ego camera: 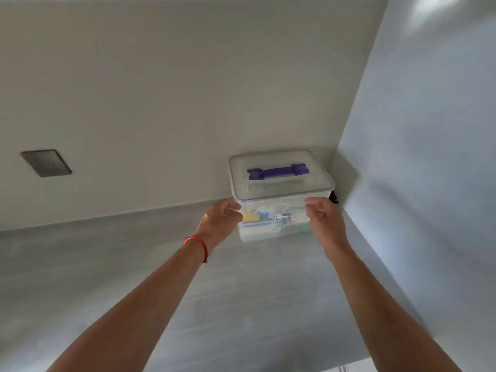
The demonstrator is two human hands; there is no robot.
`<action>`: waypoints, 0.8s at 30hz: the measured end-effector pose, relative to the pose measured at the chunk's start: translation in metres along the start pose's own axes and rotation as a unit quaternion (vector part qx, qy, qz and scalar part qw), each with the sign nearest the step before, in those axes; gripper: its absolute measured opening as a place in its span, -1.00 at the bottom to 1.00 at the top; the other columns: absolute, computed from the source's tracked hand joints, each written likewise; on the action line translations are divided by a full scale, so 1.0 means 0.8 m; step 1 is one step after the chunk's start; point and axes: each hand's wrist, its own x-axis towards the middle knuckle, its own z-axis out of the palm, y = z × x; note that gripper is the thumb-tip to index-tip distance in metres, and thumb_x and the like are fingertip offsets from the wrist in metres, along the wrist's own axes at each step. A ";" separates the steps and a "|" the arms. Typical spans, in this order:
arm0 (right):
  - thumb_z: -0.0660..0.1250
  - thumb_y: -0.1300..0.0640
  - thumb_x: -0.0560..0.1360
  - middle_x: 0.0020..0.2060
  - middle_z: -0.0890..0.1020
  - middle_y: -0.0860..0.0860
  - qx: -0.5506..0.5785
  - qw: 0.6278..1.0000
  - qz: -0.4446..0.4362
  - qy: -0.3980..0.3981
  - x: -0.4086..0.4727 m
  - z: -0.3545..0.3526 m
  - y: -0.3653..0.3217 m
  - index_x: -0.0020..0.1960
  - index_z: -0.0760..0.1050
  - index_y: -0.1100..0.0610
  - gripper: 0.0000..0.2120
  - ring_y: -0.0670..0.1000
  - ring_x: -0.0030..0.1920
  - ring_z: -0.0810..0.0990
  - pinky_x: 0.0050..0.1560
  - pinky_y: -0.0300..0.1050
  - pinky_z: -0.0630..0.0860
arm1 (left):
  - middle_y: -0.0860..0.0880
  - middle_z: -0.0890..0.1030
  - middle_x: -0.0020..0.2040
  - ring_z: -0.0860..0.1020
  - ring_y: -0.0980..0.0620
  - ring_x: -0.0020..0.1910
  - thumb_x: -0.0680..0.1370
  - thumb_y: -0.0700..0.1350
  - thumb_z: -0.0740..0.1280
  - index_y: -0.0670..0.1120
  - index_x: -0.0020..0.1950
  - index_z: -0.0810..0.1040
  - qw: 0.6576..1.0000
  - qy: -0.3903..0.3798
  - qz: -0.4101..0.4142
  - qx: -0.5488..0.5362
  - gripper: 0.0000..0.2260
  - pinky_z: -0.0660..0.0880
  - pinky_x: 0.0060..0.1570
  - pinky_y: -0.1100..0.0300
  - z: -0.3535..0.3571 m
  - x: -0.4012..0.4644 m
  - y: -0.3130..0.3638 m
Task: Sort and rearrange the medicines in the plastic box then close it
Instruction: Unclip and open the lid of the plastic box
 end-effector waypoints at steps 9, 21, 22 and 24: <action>0.29 0.09 0.56 0.21 0.57 0.21 -0.069 0.993 0.079 -0.060 0.178 -0.040 0.017 0.40 0.38 0.24 -0.55 0.23 0.12 0.58 0.04 0.00 0.48 | -0.05 0.57 0.09 0.53 -0.02 0.13 0.45 -0.16 0.41 0.00 0.15 0.54 0.954 0.011 -0.153 -0.258 -0.71 0.49 0.16 0.06 0.046 0.062 0.036; 0.31 0.19 0.42 -0.26 0.60 0.20 -0.019 0.994 0.031 -0.107 0.141 -0.076 0.037 -0.08 0.60 0.11 -0.87 0.10 -0.25 0.52 -0.21 -0.07 0.46 | -0.22 0.64 -0.08 0.60 -0.22 -0.08 0.48 -0.11 0.29 -0.18 0.00 0.54 0.929 0.117 -0.199 -0.291 -0.82 0.57 0.16 -0.07 0.028 0.028 0.031; 0.30 0.20 0.41 -0.18 0.63 0.27 -0.008 0.993 0.029 -0.113 0.134 -0.077 0.041 -0.05 0.62 0.15 -0.83 0.20 -0.20 0.58 -0.10 0.03 0.57 | -0.22 0.65 -0.10 0.61 -0.22 -0.11 0.48 -0.11 0.30 -0.19 0.01 0.55 0.928 0.124 -0.203 -0.286 -0.80 0.59 0.11 -0.06 0.024 0.019 0.025; 0.33 0.21 0.42 -0.16 0.68 0.28 0.025 0.993 0.041 -0.109 0.120 -0.079 0.050 -0.03 0.64 0.22 -0.82 0.29 -0.07 0.68 0.11 0.29 0.64 | -0.21 0.66 -0.17 0.62 -0.21 -0.18 0.47 -0.09 0.30 -0.21 -0.01 0.56 0.927 0.144 -0.211 -0.276 -0.78 0.62 0.01 -0.04 0.009 0.002 0.013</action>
